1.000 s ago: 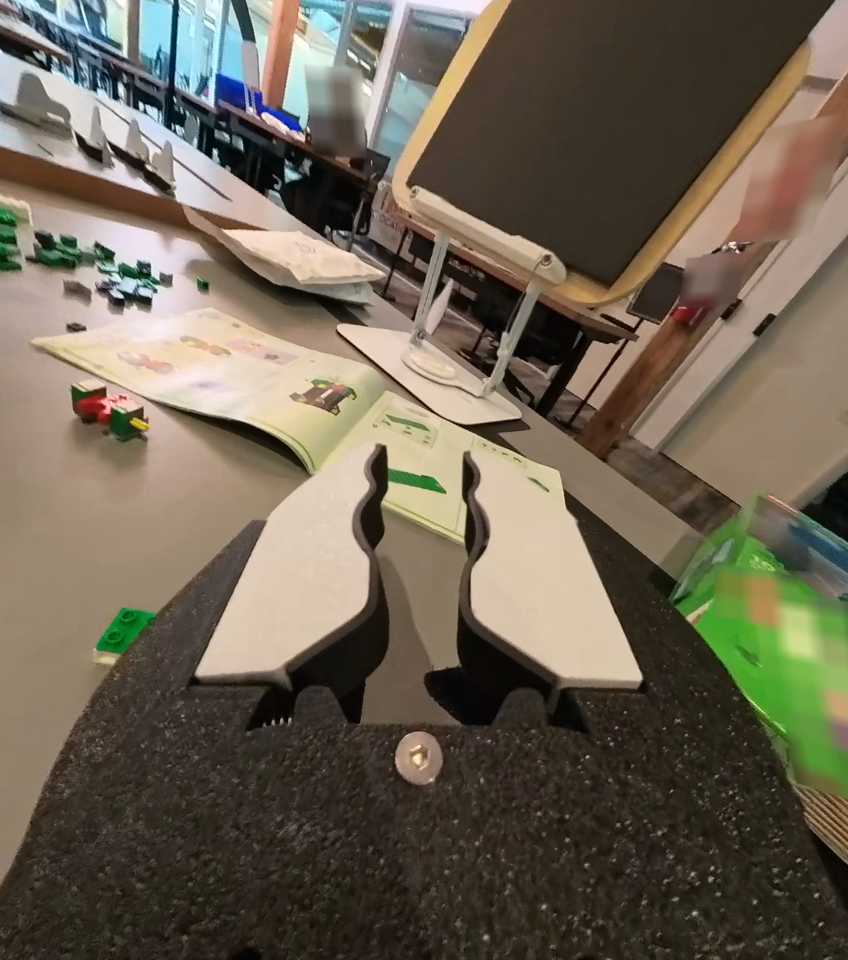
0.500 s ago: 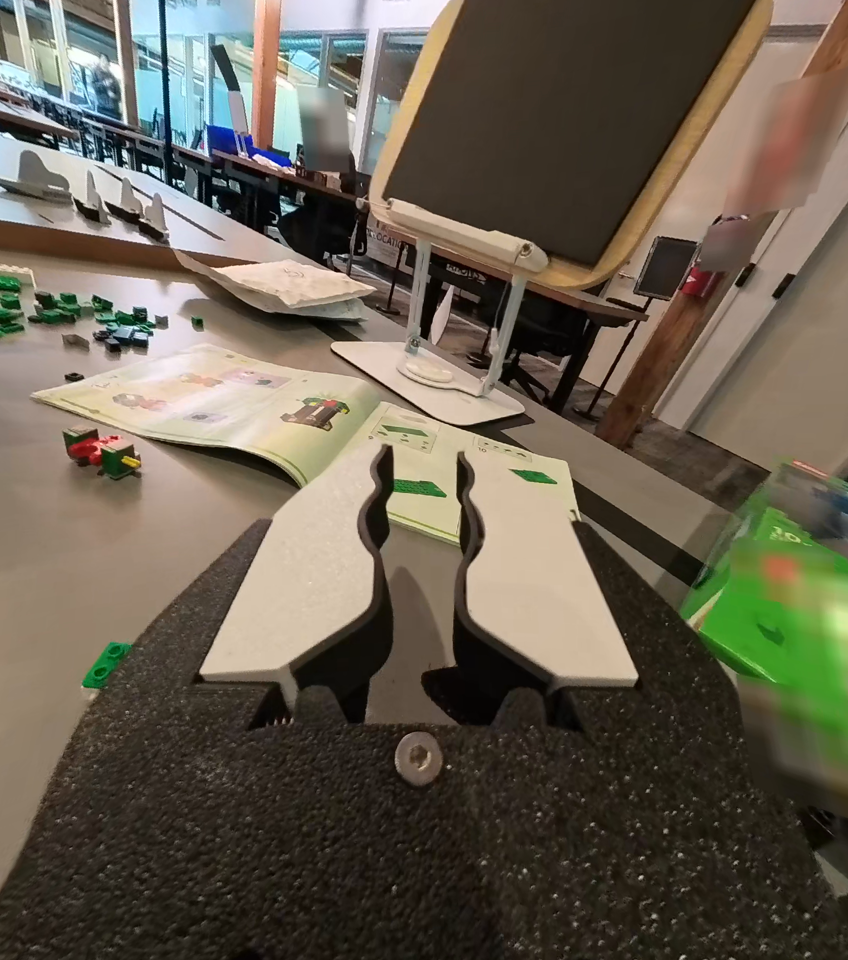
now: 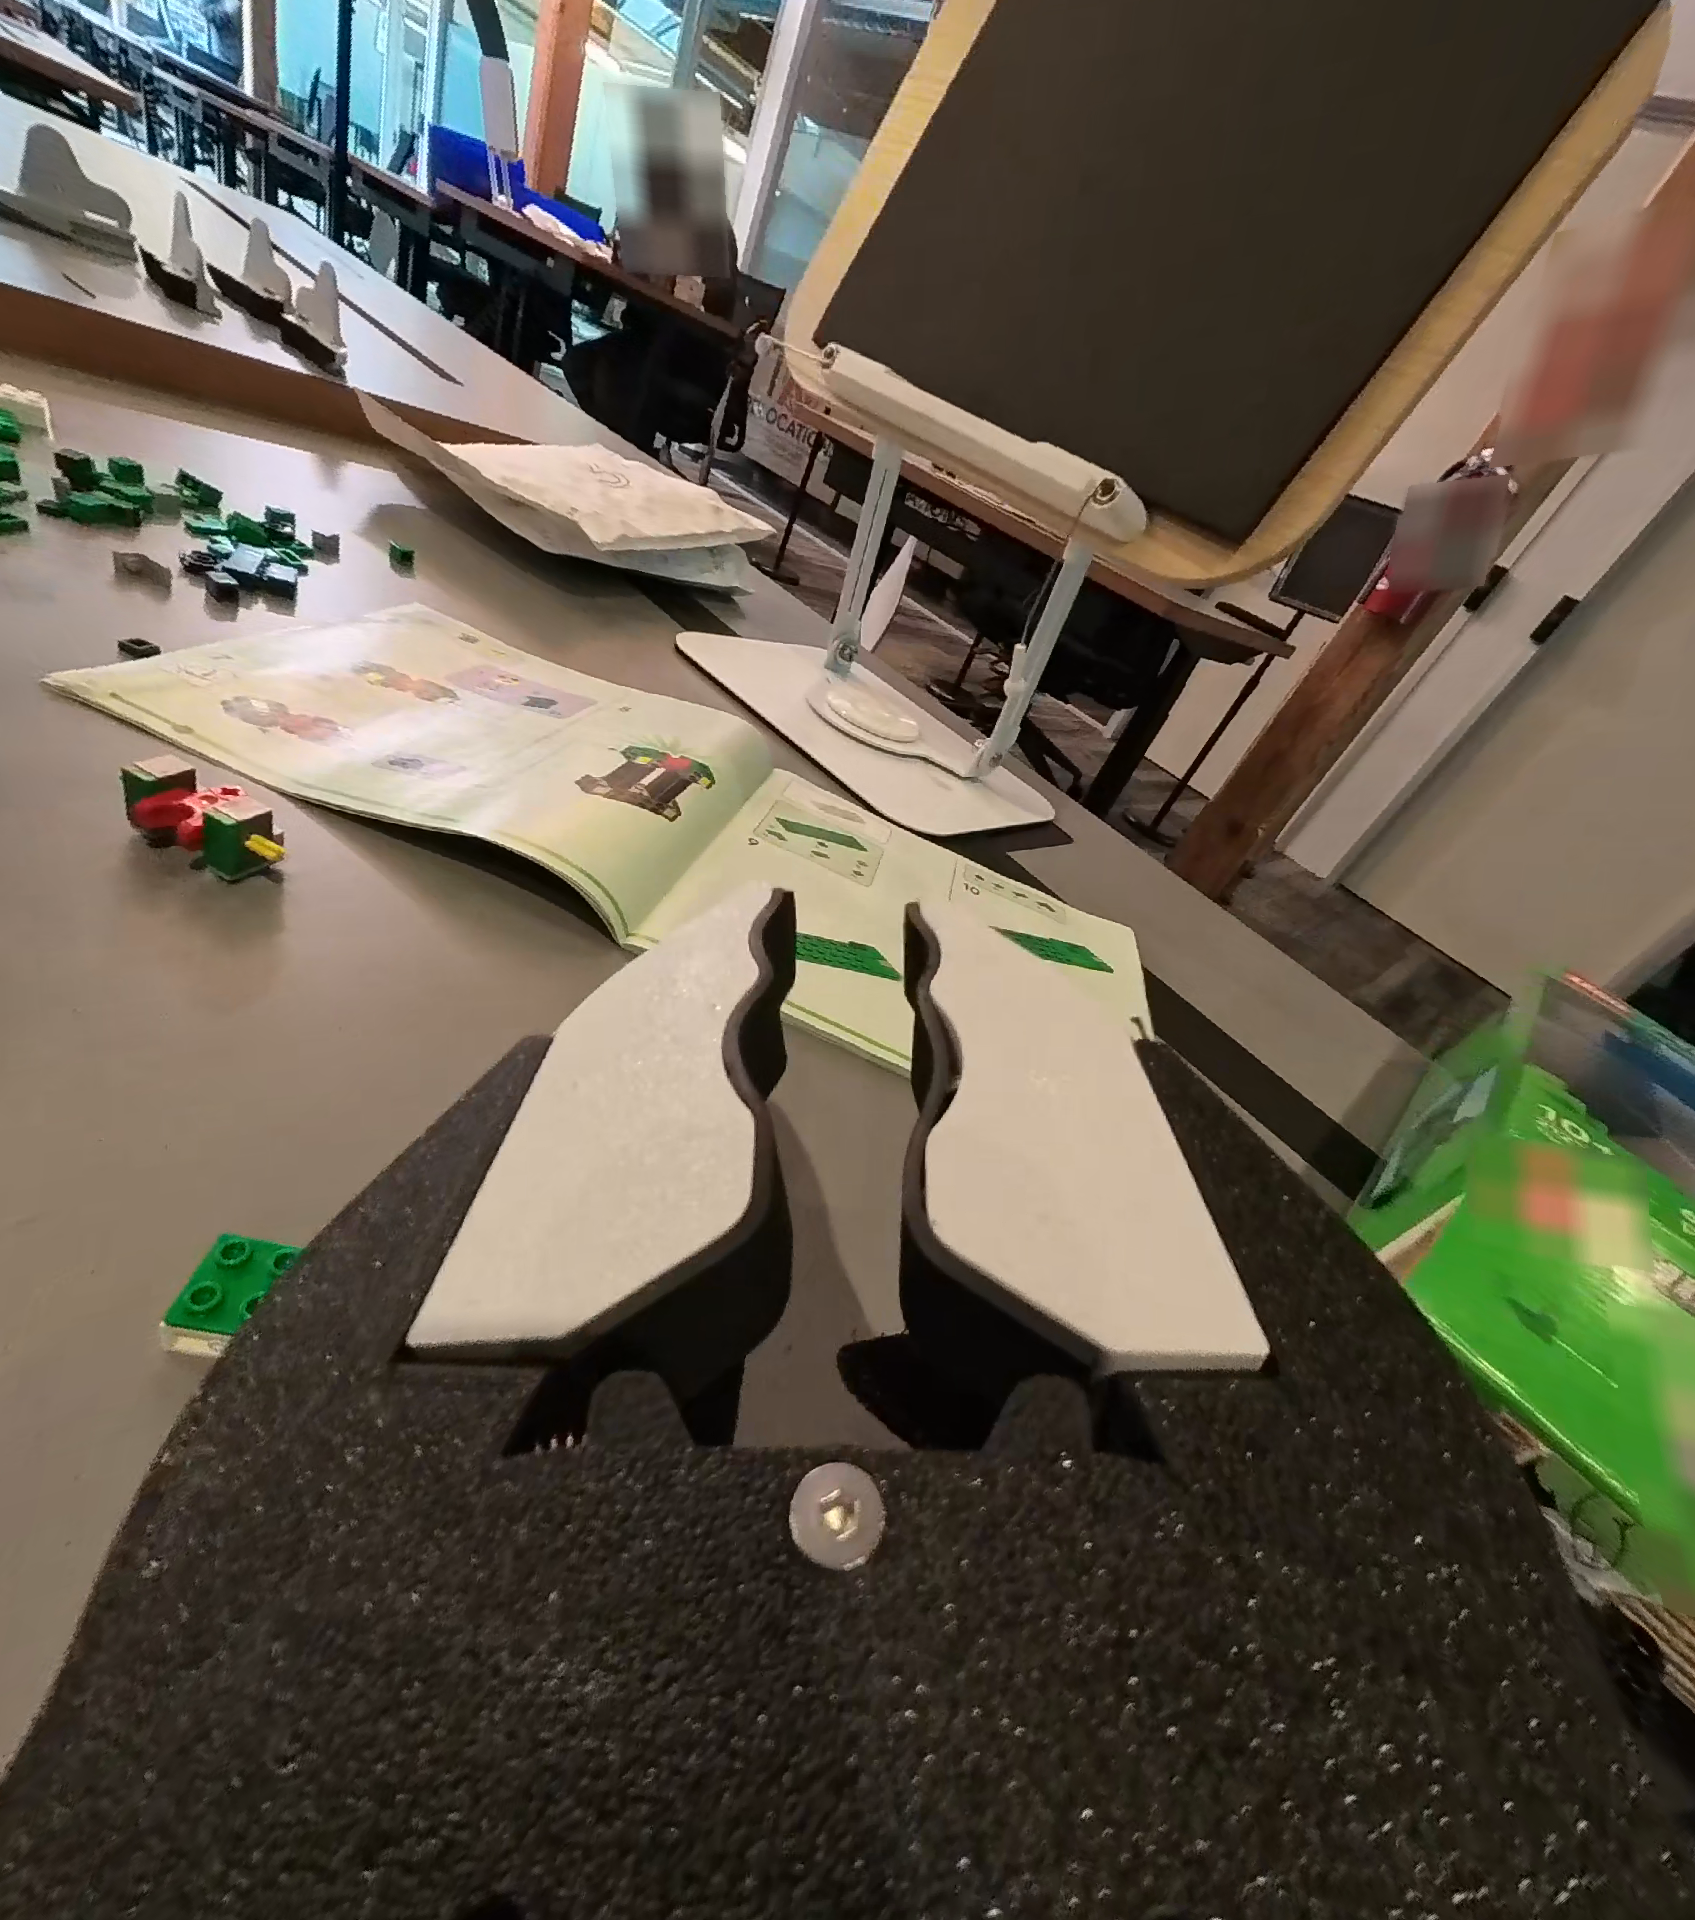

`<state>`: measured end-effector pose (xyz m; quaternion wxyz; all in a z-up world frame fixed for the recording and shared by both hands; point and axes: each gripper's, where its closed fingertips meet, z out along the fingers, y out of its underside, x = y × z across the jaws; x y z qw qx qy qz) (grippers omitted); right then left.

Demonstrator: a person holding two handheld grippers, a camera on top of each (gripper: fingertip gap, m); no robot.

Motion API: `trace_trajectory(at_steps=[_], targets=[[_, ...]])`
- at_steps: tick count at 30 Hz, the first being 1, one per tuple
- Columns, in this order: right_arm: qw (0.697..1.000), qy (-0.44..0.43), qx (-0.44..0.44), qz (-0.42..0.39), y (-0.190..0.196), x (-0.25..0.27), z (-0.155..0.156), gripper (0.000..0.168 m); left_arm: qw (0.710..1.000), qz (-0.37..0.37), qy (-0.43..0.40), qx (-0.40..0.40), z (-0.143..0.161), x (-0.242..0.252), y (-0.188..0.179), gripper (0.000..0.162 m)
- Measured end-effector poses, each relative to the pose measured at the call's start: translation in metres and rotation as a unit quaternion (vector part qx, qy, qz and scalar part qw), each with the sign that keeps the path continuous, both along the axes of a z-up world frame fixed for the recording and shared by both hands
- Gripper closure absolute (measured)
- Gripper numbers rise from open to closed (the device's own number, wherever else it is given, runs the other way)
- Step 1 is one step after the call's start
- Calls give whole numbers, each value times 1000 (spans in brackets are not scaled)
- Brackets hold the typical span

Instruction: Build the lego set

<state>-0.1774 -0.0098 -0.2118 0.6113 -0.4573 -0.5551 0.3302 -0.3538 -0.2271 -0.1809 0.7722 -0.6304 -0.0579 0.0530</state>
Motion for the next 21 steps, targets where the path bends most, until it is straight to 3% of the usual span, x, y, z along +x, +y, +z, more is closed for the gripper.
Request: trace_trajectory(at_steps=[3,7,16,21], targets=[[1000,0,-1,7,-2,0,0,149,990,-113,45,-74,-16,39,18,145],[1000,0,-4,12,-3,-1,0,150,973,-185,93,-106,-26,72,25,150],[1000,0,-9,29,-7,-1,-1,152,946,-207,53,-243,-61,76,41,153],[999,2,-15,31,-7,-1,-1,153,915,-273,-40,-293,-73,80,48,144]])
